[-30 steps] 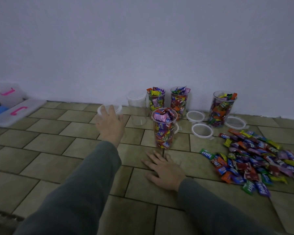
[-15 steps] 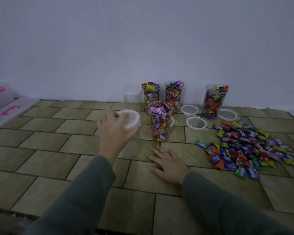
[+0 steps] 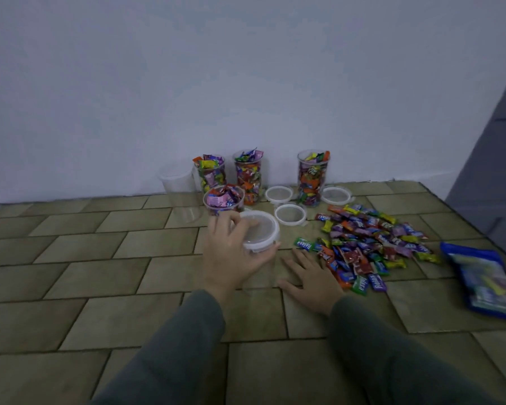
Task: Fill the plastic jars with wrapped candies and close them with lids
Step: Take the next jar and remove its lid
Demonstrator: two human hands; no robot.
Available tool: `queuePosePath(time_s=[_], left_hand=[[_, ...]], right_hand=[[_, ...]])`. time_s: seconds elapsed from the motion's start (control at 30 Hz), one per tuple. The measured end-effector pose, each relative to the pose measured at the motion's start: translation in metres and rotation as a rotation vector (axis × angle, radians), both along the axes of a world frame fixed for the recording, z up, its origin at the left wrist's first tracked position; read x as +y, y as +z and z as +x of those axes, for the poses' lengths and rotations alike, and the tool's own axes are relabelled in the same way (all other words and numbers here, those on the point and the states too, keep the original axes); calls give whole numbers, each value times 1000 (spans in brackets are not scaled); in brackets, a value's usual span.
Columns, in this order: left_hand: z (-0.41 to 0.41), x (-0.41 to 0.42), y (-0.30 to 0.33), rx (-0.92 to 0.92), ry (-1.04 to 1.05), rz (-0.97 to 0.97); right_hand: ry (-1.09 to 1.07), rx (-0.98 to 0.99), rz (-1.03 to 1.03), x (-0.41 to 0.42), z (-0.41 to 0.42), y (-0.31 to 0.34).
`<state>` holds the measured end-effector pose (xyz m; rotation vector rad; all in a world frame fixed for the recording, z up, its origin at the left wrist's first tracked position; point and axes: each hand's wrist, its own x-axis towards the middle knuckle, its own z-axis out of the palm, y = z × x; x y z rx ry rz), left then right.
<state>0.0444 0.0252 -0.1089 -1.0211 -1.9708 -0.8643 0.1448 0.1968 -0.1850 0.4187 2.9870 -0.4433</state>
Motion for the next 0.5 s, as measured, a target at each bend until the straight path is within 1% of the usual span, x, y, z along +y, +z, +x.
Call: queuePosePath(time_s=[0.1, 0.17, 0.27, 0.33, 0.4, 0.47, 0.5], left_hand=[[5, 16, -3, -103, -3, 45], [7, 22, -8, -217, -29, 99], [13, 28, -17, -387, -131, 227], [19, 33, -19, -595, -253, 335], [23, 39, -20, -792, -330, 394], [21, 44, -24, -868, -340, 412], [18, 46, -26, -888, -344, 410]], right_hand=[[-6, 17, -17, 2, 2, 1], [-12, 17, -24, 2, 2, 3], [-23, 22, -132, 2, -3, 12], [-88, 97, -278, 5, -19, 32], [-238, 209, -520, 10, -39, 62], [-328, 357, -765, 13, -54, 88], [-355, 418, -838, 15, -59, 99]])
